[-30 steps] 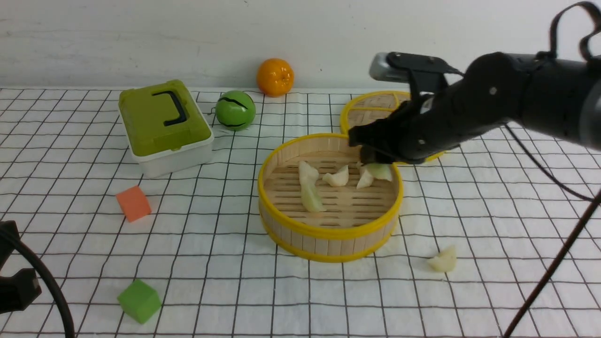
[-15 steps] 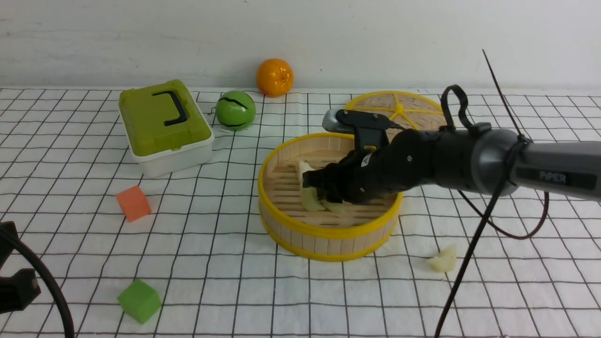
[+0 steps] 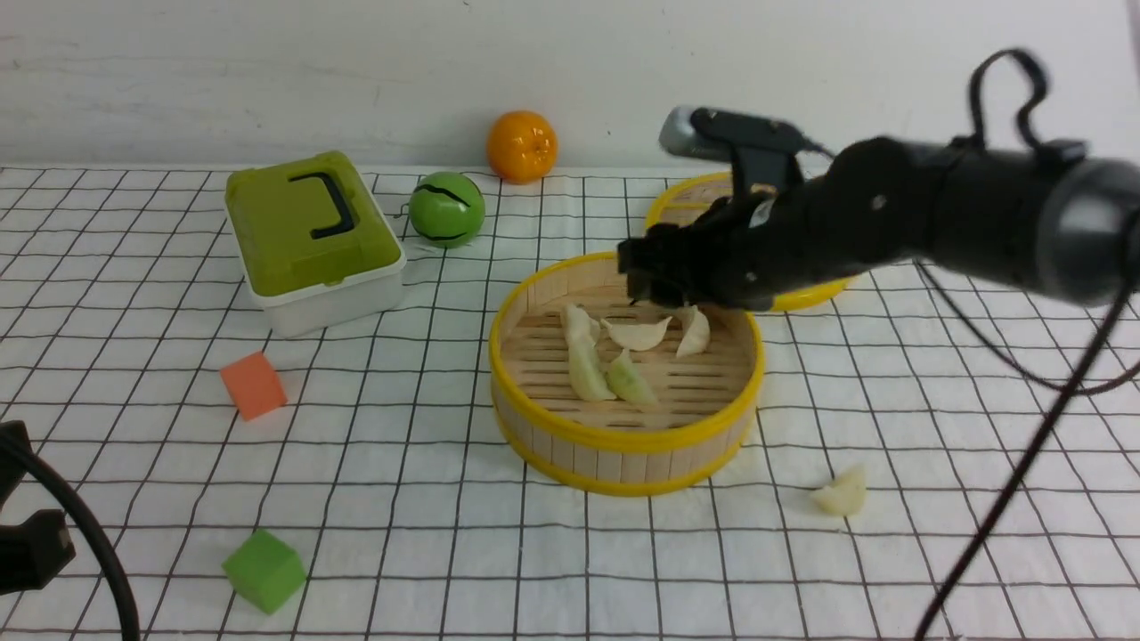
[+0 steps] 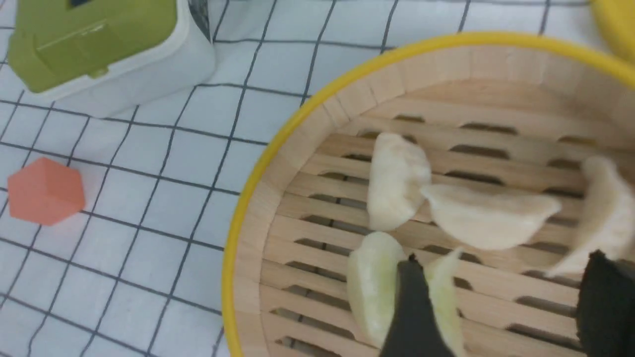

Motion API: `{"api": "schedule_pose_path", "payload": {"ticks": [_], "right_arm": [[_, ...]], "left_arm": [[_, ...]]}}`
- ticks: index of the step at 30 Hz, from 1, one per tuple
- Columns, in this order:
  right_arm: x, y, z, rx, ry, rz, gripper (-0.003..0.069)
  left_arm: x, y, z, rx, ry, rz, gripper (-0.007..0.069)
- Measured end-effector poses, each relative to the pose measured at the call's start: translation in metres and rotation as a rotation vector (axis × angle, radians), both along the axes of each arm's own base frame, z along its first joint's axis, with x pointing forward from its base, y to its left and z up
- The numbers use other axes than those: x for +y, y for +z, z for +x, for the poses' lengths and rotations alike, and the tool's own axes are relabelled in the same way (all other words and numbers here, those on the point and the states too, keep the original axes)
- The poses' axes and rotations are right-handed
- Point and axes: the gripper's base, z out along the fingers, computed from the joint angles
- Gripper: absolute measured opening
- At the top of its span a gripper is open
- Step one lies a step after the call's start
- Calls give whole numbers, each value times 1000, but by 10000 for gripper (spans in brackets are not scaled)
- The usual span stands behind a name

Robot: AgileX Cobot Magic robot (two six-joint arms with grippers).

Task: Put the dumplings into the steamer on the table with the white tablecloth.
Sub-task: 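Place the dumpling in the bamboo steamer basket with the right gripper, then reach for and grasp a dumpling lying on the table beside the steamer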

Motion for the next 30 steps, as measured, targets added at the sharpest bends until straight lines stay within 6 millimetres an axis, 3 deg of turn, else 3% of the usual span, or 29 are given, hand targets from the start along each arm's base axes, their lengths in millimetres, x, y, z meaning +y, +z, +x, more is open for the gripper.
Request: {"api": "schedule_pose_path", "payload": {"ticks": [3, 4, 5, 6, 7, 8, 10, 13, 22, 25, 28, 30], "right_arm": [[-17, 12, -9, 42, 6, -65, 426], [-33, 7, -19, 119, 0, -146, 426], [-35, 5, -19, 131, -5, -155, 426], [-39, -3, -24, 172, -2, -200, 426], [-49, -26, -34, 253, -2, -290, 426], [-50, -29, -35, 261, -2, -299, 426], [-61, -65, -49, 356, -32, -363, 426], [-65, -83, -54, 360, -102, -323, 426], [-69, -106, -44, 342, -237, -227, 420], [-69, -111, -45, 365, -239, -237, 382], [-69, -111, -45, 364, -234, -241, 257], [-69, -109, -45, 352, -223, -243, 219]], "left_arm": [[0, 0, 0, 0, 0, -1, 23], [0, 0, 0, 0, 1, -3, 27], [0, 0, 0, 0, 1, -3, 27], [0, 0, 0, 0, 1, -3, 28], [0, 0, 0, 0, 1, -3, 30], [0, 0, 0, 0, 1, -3, 31], [0, 0, 0, 1, 2, -4, 34], [0, 0, 0, 1, 2, -5, 38], [0, 0, 0, 1, 3, -5, 39], [0, 0, 0, 1, 3, -5, 39], [0, 0, 0, 1, 3, -5, 41], [0, 0, 0, 1, 3, -5, 43]]}}
